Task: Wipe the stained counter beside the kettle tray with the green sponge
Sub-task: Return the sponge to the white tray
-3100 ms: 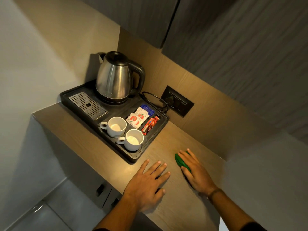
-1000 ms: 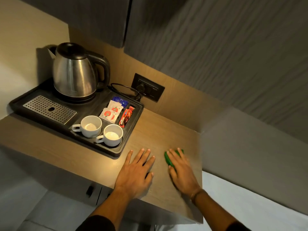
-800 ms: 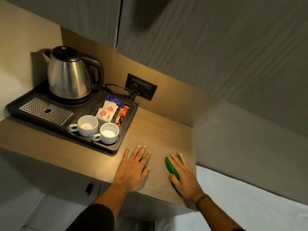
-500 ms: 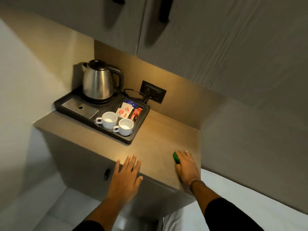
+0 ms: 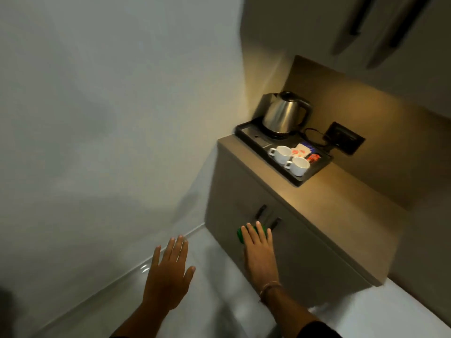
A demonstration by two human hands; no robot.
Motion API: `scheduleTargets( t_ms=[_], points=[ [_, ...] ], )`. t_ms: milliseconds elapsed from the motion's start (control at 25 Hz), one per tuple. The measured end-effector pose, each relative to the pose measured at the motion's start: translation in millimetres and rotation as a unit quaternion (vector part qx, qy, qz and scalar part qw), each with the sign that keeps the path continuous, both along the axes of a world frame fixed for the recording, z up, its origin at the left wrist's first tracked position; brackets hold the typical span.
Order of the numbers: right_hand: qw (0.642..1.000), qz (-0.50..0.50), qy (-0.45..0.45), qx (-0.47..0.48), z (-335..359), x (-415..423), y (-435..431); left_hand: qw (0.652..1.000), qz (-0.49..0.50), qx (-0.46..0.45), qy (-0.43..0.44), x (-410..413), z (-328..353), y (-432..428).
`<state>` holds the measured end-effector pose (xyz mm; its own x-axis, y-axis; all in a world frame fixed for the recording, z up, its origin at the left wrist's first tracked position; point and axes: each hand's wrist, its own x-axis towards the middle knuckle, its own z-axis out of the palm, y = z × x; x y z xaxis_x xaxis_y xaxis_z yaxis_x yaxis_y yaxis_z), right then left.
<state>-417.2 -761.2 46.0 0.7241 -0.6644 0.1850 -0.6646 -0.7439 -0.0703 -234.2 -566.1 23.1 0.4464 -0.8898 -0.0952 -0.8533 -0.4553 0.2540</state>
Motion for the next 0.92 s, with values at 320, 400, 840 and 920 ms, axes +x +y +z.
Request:
scheduleTargets(
  t_ms=[320,400,840,920],
  points=[
    [0.963,0.254,-0.021,0.086,-36.1,178.9,281.5,0.968,0.245,0.052,0.012,94.5,-5.3,300.5],
    [0.949,0.300,-0.024,0.094,-37.7,217.3,348.5,0.956,0.288,0.061,0.013,113.5,-5.9,368.8],
    [0.918,0.373,0.020,0.130,-55.6,405.3,591.7,0.931,0.359,0.069,-0.020,247.7,-41.7,578.2],
    [0.919,0.372,0.043,0.126,-69.4,427.4,602.9,0.935,0.348,0.063,-0.007,266.6,-49.3,587.1]
  ],
)
